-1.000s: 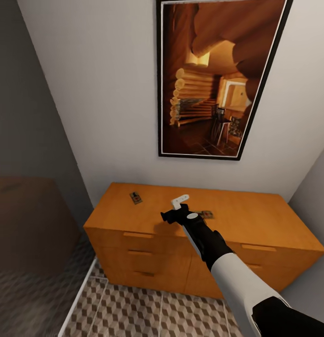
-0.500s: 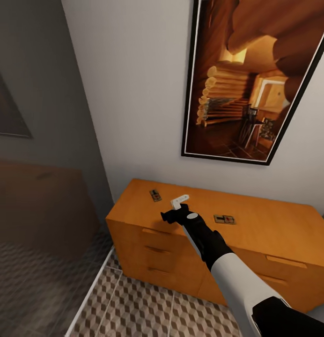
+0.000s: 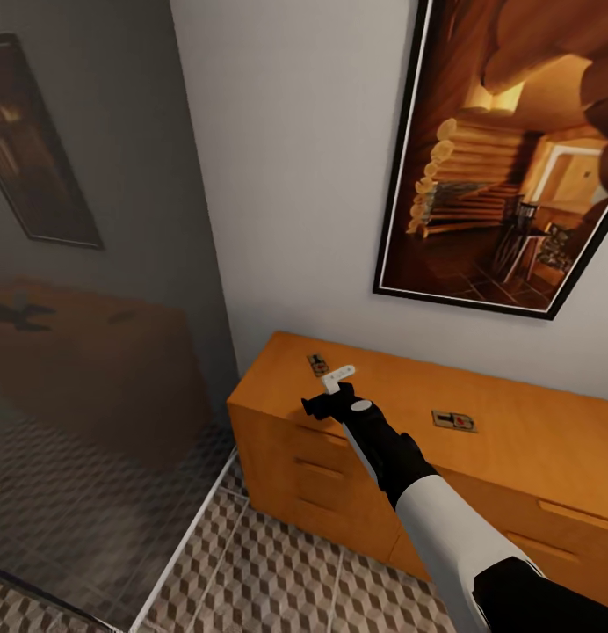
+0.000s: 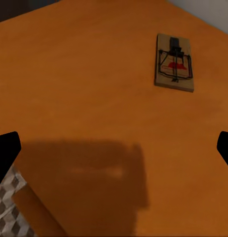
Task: Take the four mousetraps from the cabinet in the bathroom and place them on the bathroom floor. Make sure all four end up on the same floor surface, and ensure that at least two of them are either under or directly next to the same bathroom sink.
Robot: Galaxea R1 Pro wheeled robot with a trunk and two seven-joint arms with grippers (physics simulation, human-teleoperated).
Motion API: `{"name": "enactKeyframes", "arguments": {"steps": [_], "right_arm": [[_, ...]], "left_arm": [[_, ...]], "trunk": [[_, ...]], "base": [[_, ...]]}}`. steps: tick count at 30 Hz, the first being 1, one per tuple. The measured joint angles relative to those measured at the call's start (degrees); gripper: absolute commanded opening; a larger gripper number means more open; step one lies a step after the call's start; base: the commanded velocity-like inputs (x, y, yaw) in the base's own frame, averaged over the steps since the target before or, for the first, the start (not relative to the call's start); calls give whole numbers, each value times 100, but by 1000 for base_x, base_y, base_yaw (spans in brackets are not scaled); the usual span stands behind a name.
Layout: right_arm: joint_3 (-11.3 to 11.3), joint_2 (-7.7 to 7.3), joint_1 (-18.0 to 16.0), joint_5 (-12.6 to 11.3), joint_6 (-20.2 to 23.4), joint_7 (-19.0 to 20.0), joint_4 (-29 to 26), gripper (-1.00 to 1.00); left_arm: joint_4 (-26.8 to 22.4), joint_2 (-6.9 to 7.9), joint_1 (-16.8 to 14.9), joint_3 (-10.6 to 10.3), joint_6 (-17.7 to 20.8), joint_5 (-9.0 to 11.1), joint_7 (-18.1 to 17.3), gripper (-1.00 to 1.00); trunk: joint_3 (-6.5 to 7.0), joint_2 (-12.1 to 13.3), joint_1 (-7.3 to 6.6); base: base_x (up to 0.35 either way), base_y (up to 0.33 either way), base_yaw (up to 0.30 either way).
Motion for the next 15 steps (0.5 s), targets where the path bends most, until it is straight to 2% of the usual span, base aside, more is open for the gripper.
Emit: {"name": "enactKeyframes", "arguments": {"steps": [5, 15], "right_arm": [[-2, 0, 1, 0, 0, -5, -3, 100], [-3, 0, 1, -1, 0, -7, -3, 100]], "left_arm": [[1, 0, -1, 0, 1, 0, 0, 100], [1, 0, -1, 0, 5, 0, 0, 100]], "trunk": [[-14, 0, 0], [-19, 0, 0]], "base": [[0, 0, 64], [0, 0, 10]]}}
